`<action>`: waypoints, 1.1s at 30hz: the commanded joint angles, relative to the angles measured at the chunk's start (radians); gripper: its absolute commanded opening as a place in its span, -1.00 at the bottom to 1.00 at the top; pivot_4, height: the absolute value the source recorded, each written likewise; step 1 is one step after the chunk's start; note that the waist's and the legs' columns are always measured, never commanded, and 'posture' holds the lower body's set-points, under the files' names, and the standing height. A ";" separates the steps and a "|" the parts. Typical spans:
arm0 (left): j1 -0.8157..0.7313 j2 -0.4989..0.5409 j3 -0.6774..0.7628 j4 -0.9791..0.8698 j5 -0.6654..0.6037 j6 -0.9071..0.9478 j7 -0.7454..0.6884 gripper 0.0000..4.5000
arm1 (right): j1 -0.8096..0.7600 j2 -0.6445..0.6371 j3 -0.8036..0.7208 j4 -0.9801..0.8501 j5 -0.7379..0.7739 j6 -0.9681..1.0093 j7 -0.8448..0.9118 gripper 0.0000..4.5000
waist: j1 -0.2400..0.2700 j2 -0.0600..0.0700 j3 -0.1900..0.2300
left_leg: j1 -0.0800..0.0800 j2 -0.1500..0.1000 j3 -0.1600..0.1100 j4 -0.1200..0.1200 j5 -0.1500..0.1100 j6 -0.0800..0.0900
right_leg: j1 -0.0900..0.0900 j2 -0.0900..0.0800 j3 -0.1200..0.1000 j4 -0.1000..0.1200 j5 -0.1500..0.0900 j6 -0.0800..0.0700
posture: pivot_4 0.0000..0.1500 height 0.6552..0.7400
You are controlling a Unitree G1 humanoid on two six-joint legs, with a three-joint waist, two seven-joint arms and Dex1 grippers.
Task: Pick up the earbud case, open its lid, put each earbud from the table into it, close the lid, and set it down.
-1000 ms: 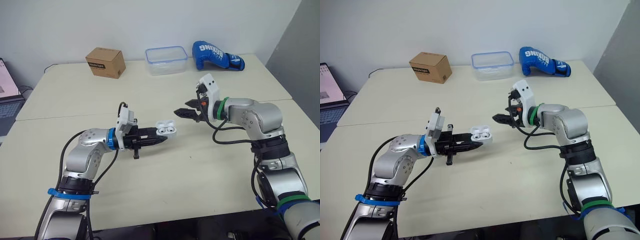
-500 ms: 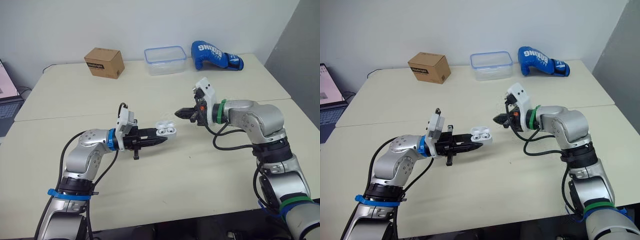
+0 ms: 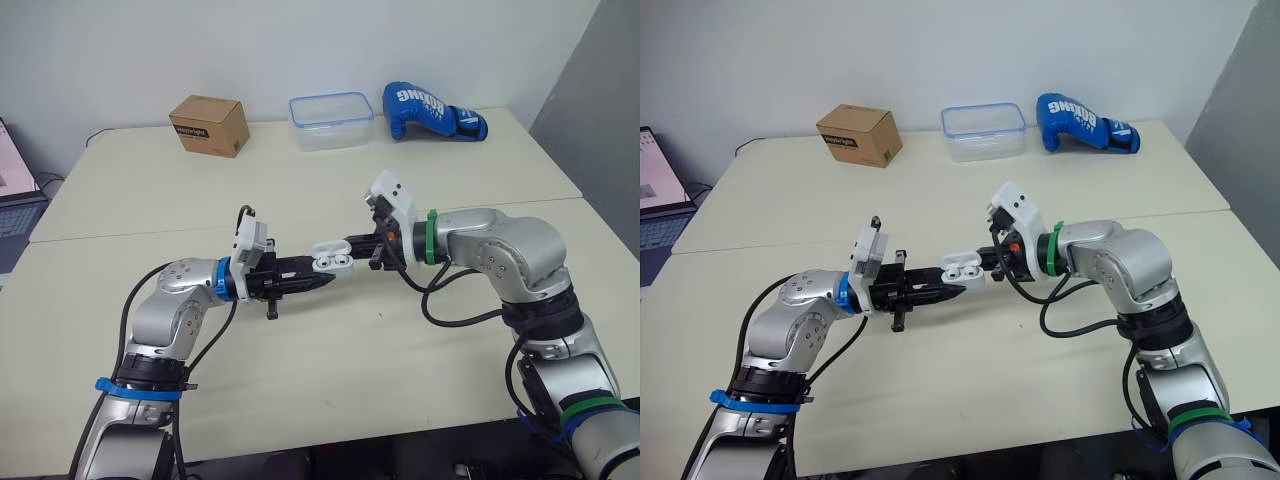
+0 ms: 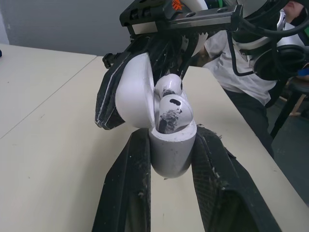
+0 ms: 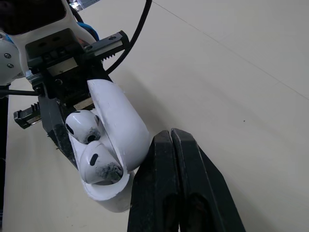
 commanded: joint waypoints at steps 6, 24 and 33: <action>-0.007 0.003 0.012 -0.013 -0.024 0.005 0.011 -0.65 | -0.013 -0.001 -0.048 -0.089 0.052 0.003 0.002 -0.99 | 0.000 0.000 0.000 | 0.000 0.000 0.000 0.000 0.000 0.000 | 0.000 0.000 0.000 0.000 0.000 0.000 | 1.00 0.78; -0.007 0.019 0.022 0.019 -0.018 0.017 -0.007 -0.65 | 0.012 -0.020 -0.015 -0.118 0.024 -0.097 0.006 -0.99 | 0.000 0.000 0.000 | 0.000 0.000 0.000 0.000 0.000 0.000 | 0.000 0.000 0.000 0.000 0.000 0.000 | 1.00 0.78; -0.024 0.012 0.031 0.032 -0.027 0.024 0.002 -0.65 | 0.035 -0.043 0.010 -0.159 0.034 -0.081 0.020 -0.99 | 0.000 0.000 0.000 | 0.000 0.000 0.000 0.000 0.000 0.000 | 0.000 0.000 0.000 0.000 0.000 0.000 | 1.00 0.78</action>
